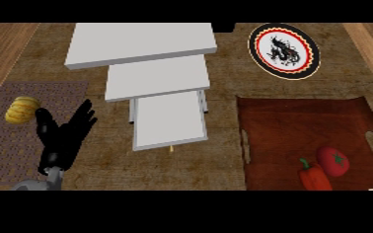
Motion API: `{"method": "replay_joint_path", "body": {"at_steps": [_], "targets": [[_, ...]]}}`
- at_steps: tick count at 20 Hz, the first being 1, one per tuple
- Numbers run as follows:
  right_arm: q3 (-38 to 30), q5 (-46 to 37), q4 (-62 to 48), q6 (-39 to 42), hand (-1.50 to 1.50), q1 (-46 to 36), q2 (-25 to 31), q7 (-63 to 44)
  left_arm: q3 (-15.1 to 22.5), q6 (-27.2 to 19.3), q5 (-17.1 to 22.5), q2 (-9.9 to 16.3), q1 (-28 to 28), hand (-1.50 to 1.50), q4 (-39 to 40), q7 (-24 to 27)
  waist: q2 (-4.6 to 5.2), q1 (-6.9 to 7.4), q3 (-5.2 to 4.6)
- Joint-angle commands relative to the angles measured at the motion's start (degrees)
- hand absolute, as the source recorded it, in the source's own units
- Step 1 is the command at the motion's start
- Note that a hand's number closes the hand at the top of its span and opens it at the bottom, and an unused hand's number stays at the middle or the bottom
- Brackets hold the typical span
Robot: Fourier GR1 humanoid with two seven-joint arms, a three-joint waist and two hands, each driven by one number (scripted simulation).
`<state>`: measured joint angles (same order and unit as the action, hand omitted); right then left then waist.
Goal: Pick the tomato from the tray and place it in the tiered shelf
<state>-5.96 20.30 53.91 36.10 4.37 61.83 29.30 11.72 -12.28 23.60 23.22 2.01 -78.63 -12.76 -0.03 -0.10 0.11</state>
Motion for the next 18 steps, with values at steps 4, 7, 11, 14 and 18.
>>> {"method": "replay_joint_path", "body": {"at_steps": [4,7,11,14,18], "targets": [[-0.4,2.5,11.7,1.3,-1.5,-1.8,3.3,-15.9,0.2,-0.5,-2.5,-2.0,-0.1,0.0,-0.5,-0.1,-0.1,-0.16,-0.21],[-0.6,2.0,17.8,-6.3,-1.5,0.8,-0.9,-22.1,-1.1,0.8,-1.1,-0.6,-1.0,0.0,-3.9,-3.7,-0.19,-0.35,-0.18],[0.0,0.7,25.5,-12.1,-1.5,-1.0,-0.5,-32.7,-2.8,1.9,-2.1,-1.8,1.1,0.0,3.0,0.1,-0.04,-0.19,-0.2],[5.4,-2.0,31.0,-16.2,-1.5,-3.1,-4.9,-40.9,-4.0,2.4,-1.5,-1.1,1.4,0.0,2.1,-1.5,0.04,0.24,-0.19],[5.5,-5.9,36.5,-15.8,-1.5,2.1,-6.9,-42.5,-4.2,3.7,-2.6,-1.7,-0.2,0.0,1.5,-0.9,-0.13,-0.4,-0.16]]}}
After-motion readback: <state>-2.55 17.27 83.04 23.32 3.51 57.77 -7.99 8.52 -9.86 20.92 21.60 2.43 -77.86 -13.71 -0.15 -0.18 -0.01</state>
